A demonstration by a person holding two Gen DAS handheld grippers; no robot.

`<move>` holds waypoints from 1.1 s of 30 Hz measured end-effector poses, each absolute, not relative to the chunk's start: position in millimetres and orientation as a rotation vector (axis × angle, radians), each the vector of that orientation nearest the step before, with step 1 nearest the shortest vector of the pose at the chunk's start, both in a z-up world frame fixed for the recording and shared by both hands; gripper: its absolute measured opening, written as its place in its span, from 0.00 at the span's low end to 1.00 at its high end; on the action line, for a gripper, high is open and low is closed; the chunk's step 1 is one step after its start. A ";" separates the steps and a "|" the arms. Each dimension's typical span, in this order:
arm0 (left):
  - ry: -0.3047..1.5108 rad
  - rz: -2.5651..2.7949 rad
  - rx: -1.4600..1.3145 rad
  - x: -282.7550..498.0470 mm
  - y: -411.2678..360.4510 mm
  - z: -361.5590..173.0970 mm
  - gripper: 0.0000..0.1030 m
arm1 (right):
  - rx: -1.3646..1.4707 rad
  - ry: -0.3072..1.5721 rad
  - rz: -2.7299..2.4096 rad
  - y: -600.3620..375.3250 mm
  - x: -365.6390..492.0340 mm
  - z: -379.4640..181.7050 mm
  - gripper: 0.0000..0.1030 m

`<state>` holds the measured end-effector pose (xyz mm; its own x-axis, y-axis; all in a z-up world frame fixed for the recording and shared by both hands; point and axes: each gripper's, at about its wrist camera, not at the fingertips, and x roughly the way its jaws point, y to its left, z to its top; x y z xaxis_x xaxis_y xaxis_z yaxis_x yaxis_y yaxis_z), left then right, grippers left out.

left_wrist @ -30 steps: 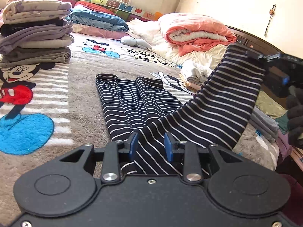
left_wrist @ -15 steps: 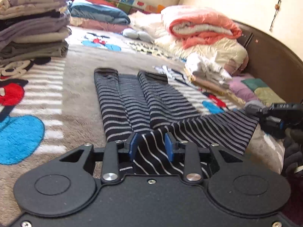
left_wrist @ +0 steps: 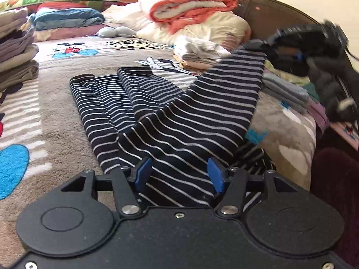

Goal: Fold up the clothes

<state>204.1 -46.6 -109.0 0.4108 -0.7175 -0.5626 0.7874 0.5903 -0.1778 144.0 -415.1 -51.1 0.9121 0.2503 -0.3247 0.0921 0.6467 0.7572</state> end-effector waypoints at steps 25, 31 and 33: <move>0.617 -1.064 0.263 162.4 -15.0 -112.2 0.61 | 0.720 0.550 0.007 -393.5 176.8 -29.2 0.08; 0.583 -1.016 0.268 153.2 -4.9 -105.3 0.61 | 0.654 0.553 -0.024 -388.9 175.3 -41.5 0.08; 0.600 -0.962 0.253 157.7 -3.9 -108.3 0.59 | 0.668 0.531 -0.031 -394.1 174.1 -39.9 0.08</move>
<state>157.7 -3.9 -108.3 0.4263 -0.6922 -0.5824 0.8277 0.5582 -0.0577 174.1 -394.1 -39.9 0.8668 0.1395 -0.4788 0.1942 0.7899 0.5816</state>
